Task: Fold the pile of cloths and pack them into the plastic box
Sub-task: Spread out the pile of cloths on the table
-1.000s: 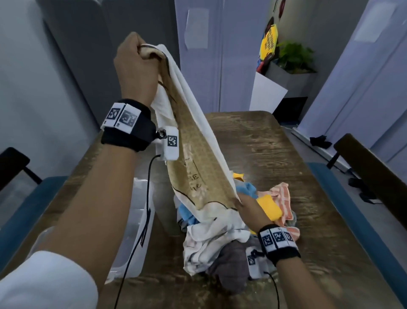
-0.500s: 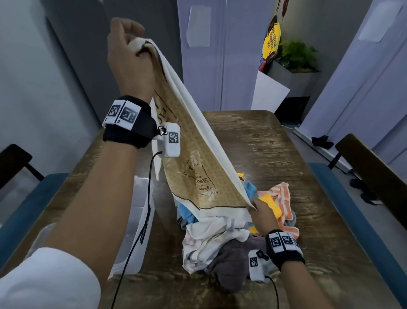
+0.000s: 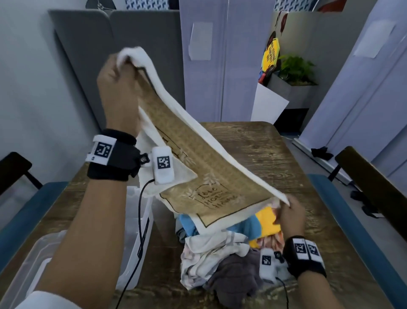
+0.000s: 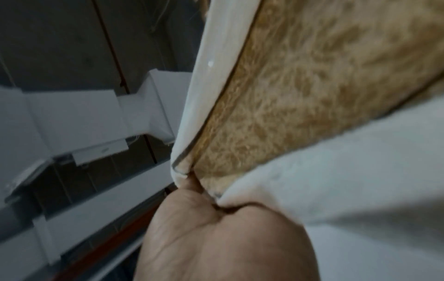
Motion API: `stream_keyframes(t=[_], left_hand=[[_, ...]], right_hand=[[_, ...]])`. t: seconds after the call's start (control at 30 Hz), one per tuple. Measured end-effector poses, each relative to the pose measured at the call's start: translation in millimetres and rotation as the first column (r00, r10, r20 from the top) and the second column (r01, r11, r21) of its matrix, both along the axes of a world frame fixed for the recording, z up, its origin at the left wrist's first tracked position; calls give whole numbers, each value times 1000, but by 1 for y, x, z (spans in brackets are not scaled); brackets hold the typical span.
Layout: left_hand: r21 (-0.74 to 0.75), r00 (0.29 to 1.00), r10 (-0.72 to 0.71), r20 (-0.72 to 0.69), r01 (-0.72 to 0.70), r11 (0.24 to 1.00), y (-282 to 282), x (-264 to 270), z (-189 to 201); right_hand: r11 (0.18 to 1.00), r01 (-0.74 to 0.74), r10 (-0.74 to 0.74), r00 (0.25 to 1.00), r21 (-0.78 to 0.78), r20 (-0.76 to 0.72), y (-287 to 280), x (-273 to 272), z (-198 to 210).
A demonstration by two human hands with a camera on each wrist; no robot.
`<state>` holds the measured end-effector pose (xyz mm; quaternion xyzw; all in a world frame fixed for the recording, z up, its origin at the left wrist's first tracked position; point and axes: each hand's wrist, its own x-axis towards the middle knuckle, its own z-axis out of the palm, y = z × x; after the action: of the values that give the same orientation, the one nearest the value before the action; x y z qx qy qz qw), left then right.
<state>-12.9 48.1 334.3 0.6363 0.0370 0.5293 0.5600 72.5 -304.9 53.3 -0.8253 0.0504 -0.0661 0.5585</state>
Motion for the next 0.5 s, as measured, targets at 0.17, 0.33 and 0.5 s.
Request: stream_keyframes(t=[0.17, 0.33, 0.5], left_hand=[[-109, 989, 141, -49, -146, 983, 40, -2, 15], [31, 972, 9, -233, -1, 1000, 3, -1, -22], [173, 945, -14, -326, 75, 982, -6, -7, -59]], right_hand=[[909, -9, -89, 973, 416, 215, 15, 9, 73], [956, -109, 95, 993, 273, 65, 25, 13, 52], [980, -184, 198, 958, 80, -209, 30, -5, -7]])
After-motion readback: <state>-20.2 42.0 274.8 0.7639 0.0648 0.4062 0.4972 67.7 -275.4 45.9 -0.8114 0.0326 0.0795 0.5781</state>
